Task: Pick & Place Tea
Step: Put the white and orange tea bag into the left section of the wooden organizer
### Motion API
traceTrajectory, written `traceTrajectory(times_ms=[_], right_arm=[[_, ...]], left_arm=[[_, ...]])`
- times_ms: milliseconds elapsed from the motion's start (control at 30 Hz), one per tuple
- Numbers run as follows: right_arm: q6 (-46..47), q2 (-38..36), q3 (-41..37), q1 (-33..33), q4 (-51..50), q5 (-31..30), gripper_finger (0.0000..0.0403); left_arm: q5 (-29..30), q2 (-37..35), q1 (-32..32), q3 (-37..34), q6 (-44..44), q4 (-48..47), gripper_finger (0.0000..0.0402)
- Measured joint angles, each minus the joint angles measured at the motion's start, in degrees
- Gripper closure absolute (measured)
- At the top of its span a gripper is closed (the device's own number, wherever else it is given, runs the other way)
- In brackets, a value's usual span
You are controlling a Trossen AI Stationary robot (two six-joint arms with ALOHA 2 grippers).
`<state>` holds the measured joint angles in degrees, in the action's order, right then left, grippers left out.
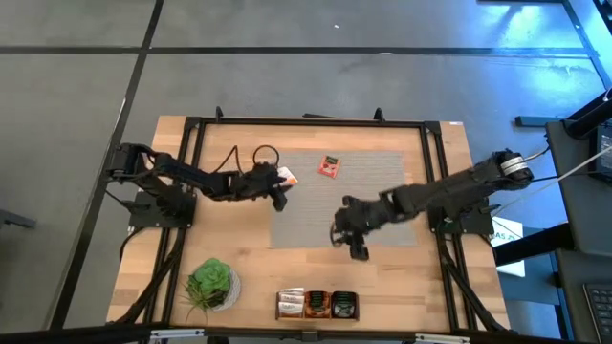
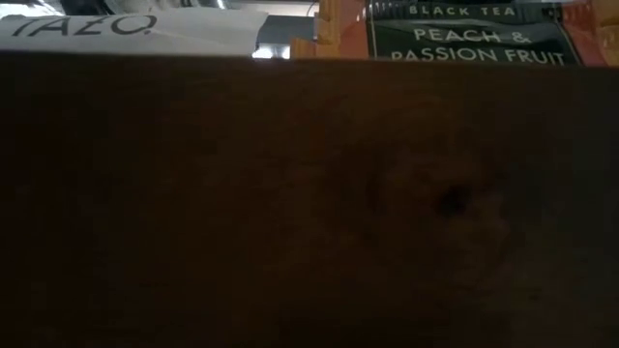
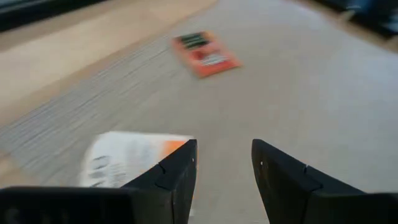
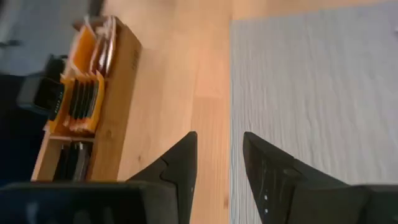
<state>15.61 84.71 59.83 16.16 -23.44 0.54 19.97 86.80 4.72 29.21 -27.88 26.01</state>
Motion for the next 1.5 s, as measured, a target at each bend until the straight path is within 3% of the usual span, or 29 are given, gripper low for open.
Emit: traceTrajectory(times_ms=[167,333,600,900,1100,1500], right_arm=[[-7.25,-0.08,-7.01,-9.92,14.82,11.14,0.0272],[-14.40,-0.09,-9.44,-17.58,20.23,8.03,0.0272],[-9.43,3.83,-9.53,-27.49,25.94,8.10,0.0272],[-5.27,11.91,-9.51,-30.24,35.63,10.12,0.0272],[-3.94,16.19,-7.82,-30.40,36.97,10.12,0.0265],[10.81,28.87,2.04,-31.14,34.04,11.97,0.0158]], left_arm=[[-3.52,0.31,6.71,-0.02,-1.55,-3.32,0.0249],[-4.86,0.31,11.18,-0.02,-1.44,-4.73,0.0252],[-6.28,0.33,13.54,-0.02,-0.66,-7.46,0.0250],[-8.28,3.85,13.39,0.00,-1.09,-9.07,0.0253],[-9.57,7.09,13.33,0.18,-1.73,-7.97,0.0251],[-10.52,7.37,13.32,0.09,-0.83,-7.14,0.0253]])
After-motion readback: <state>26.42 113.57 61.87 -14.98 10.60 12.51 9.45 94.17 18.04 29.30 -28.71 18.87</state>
